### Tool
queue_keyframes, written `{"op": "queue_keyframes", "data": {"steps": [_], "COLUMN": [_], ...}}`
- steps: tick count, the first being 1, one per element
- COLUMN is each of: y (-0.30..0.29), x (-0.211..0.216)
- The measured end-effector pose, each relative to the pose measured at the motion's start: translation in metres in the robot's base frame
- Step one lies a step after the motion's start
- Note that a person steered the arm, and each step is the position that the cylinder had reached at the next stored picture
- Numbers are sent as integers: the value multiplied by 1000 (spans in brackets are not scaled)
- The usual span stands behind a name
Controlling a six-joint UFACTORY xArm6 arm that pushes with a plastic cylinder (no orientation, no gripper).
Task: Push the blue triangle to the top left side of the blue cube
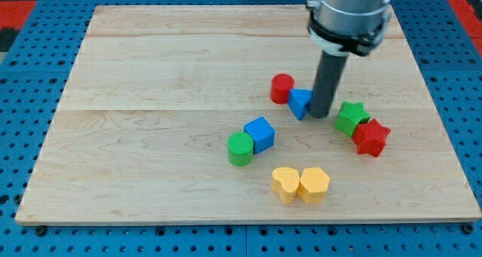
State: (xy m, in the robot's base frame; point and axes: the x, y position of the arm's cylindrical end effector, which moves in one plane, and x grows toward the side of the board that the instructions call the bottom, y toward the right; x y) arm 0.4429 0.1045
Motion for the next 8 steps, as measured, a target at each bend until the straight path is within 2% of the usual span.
{"op": "queue_keyframes", "data": {"steps": [1, 2, 3, 4, 6, 8], "y": [-26, -63, -83, -72, 19, -89], "x": [-22, -77, -42, -86, -45, -42]}}
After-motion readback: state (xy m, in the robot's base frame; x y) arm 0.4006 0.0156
